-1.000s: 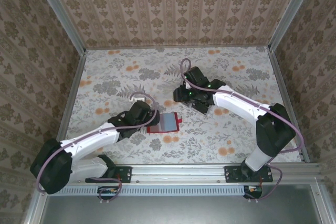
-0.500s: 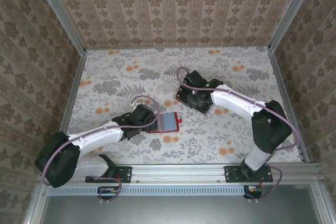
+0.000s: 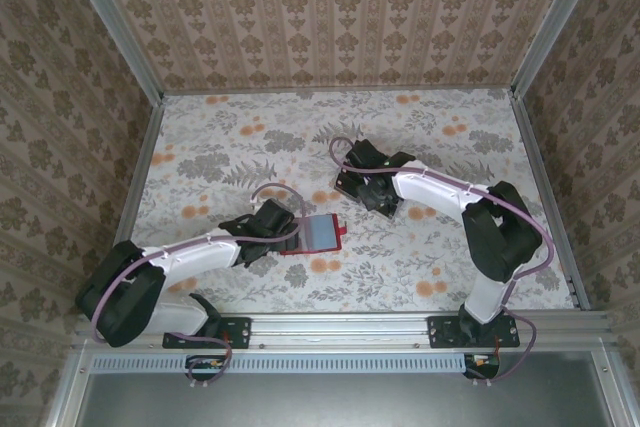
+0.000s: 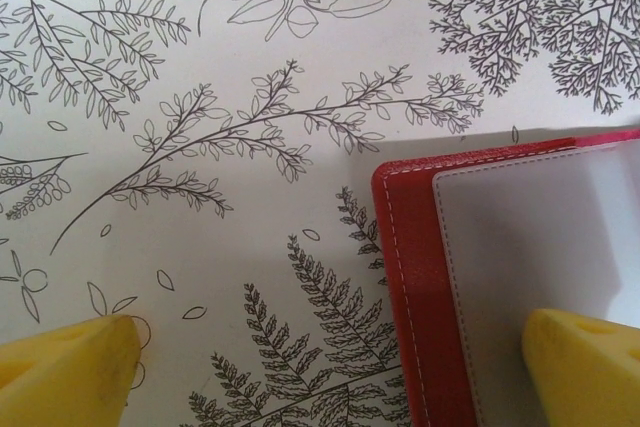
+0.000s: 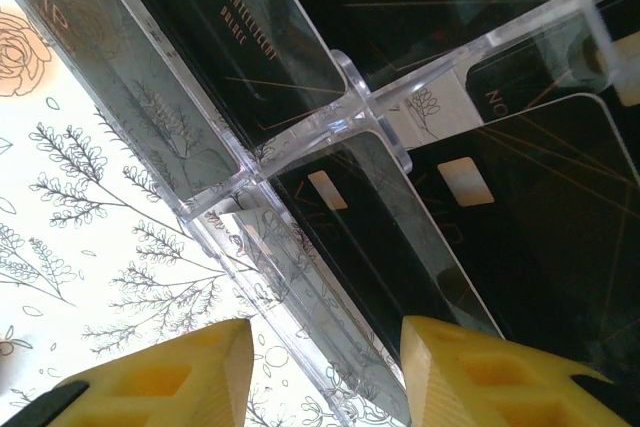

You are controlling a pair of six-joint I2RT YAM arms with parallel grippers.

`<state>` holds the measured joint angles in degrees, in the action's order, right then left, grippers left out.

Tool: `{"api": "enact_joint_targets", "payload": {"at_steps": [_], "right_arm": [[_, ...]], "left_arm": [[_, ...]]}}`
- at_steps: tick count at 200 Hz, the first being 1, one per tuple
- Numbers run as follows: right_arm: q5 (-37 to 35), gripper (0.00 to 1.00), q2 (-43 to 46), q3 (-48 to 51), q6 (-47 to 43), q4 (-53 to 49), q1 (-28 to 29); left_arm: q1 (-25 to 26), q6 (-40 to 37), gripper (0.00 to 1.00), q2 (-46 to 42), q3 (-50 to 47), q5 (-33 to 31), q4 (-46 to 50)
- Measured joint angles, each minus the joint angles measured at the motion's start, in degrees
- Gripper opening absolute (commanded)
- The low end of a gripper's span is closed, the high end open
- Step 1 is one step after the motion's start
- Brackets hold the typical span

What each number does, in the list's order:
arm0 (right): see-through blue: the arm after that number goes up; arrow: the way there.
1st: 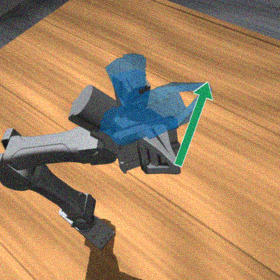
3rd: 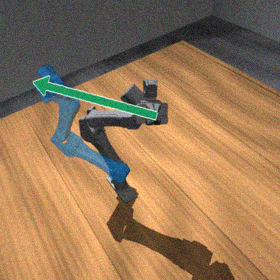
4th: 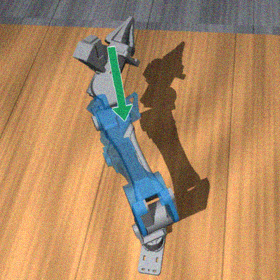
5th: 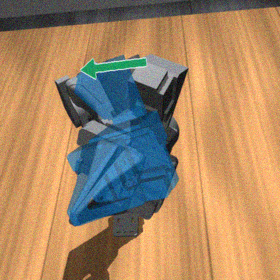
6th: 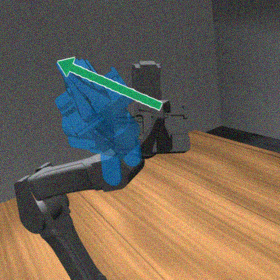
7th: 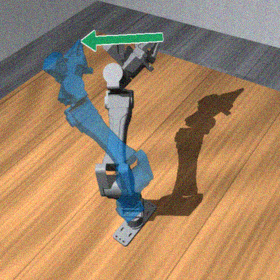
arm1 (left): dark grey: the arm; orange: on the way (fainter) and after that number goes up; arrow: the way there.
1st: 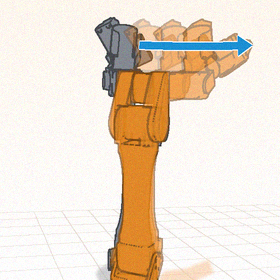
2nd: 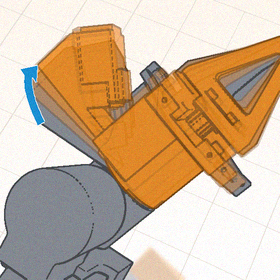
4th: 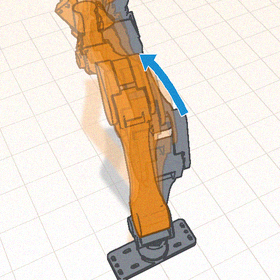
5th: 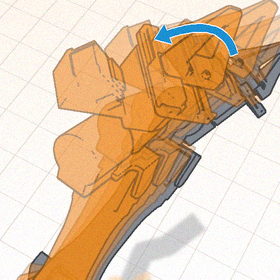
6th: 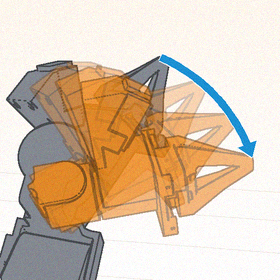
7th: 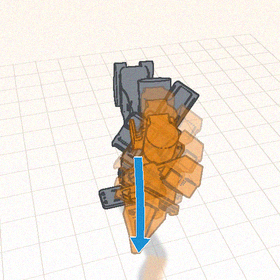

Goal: Put the credit cards into the card holder
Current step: Rotate the storage box at the center of the table.

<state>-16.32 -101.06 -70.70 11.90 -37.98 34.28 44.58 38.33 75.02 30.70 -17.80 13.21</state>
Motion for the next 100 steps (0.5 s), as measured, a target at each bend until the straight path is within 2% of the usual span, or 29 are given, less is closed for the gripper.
{"api": "enact_joint_targets", "payload": {"at_steps": [63, 100], "right_arm": [[0.0, 0.33, -0.6, 0.0, -0.5, 0.0, 0.0], [0.0, 0.32, -0.6, 0.2, -1.2, 0.1, -0.2]], "left_arm": [[0.0, 0.0, 1.0, 0.0, 0.0, 0.0, 0.0], [0.0, 0.0, 1.0, 0.0, 0.0, 0.0, -0.4]]}}
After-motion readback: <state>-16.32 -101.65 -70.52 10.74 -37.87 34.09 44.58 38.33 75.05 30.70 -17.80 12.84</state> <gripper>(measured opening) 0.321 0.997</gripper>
